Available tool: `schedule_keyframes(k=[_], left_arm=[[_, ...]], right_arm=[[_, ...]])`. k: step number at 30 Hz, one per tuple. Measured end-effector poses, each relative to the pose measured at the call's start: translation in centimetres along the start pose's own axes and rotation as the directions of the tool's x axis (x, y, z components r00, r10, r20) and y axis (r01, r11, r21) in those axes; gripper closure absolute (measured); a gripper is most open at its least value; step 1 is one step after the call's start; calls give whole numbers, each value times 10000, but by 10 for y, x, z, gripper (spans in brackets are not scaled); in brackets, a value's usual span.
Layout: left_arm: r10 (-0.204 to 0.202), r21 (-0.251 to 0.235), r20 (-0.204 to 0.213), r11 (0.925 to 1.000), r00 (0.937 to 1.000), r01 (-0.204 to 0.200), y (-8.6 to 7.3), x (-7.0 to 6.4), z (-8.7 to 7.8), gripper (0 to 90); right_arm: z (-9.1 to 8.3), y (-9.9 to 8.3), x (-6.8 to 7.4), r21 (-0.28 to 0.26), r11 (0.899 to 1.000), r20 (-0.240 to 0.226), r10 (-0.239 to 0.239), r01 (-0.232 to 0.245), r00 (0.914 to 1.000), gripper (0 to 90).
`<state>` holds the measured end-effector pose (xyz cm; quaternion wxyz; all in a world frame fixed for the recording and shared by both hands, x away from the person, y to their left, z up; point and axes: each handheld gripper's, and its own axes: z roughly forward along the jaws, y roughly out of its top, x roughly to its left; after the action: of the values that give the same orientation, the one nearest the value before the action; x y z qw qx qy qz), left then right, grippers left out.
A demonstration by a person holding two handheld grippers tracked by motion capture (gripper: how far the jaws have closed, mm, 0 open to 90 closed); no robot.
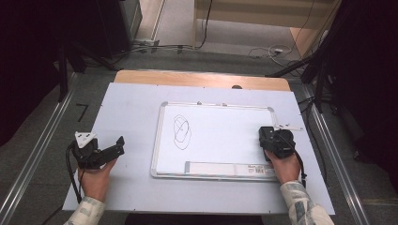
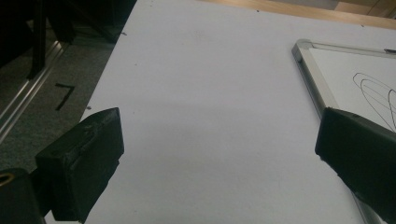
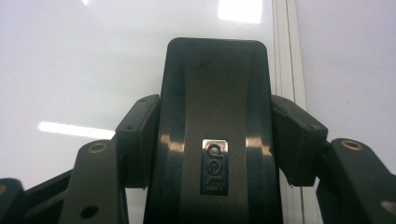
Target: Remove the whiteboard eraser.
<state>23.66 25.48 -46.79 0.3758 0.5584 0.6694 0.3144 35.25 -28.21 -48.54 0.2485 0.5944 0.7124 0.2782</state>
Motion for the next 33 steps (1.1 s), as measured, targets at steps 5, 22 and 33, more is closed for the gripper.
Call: schedule_keyframes(k=[5,22,33], left_arm=[[-42,-53,15,10000,10000,42,0,0,0,17],[-50,32,1,10000,10000,50,0,1,1,17],[-88,51,33,9999,10000,88,0,2,1,17]], right_arm=[[-1,0,2,-121,9997,143,-201,203,9997,371],[-30,10,10,-647,9979,-475,-16,-15,9989,370],[-33,14,33,-682,9971,-935,-387,324,9949,369]])
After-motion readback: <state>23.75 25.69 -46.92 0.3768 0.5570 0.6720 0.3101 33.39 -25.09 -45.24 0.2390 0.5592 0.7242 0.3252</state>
